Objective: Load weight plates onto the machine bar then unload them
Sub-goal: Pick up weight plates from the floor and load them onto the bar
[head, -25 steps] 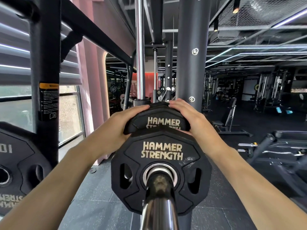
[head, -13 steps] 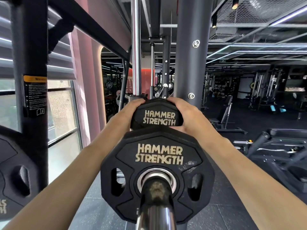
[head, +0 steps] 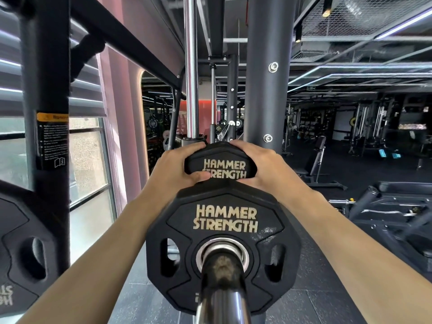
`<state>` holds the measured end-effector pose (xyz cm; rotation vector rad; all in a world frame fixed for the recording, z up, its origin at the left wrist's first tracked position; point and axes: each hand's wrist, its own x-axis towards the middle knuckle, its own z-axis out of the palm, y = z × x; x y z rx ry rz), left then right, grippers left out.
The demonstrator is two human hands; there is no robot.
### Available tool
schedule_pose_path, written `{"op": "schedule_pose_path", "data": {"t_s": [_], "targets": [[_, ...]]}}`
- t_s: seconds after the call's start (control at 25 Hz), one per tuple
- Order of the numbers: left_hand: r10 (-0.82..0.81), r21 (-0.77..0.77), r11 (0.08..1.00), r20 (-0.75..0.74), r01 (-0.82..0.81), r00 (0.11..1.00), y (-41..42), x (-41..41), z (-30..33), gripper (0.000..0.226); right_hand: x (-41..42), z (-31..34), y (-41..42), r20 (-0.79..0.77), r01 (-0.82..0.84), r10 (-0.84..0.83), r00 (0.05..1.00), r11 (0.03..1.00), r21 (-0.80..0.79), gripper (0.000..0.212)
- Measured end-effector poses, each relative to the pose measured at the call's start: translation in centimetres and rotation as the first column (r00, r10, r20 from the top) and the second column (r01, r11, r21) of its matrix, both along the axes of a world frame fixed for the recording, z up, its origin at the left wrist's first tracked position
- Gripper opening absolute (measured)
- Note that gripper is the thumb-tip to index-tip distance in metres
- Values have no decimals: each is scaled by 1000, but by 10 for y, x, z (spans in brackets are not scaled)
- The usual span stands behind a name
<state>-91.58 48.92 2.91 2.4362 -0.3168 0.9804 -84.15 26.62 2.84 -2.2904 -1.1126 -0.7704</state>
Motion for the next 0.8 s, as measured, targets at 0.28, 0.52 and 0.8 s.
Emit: {"op": "schedule_pose_path", "data": {"t_s": [0.28, 0.52, 0.8], "targets": [[-57, -134, 990, -44, 51, 997, 0, -2, 3, 75, -5, 3, -2, 26, 43, -42, 999, 997, -63, 92], [-94, -125, 989, -68, 85, 993, 3, -1, 2, 75, -10, 4, -2, -35, 59, -62, 997, 996, -64, 86], [-107, -163, 982, -82, 93, 991, -2, -39, 9, 51, -58, 23, -6, -191, 49, -45, 981, 999, 14, 52]]}}
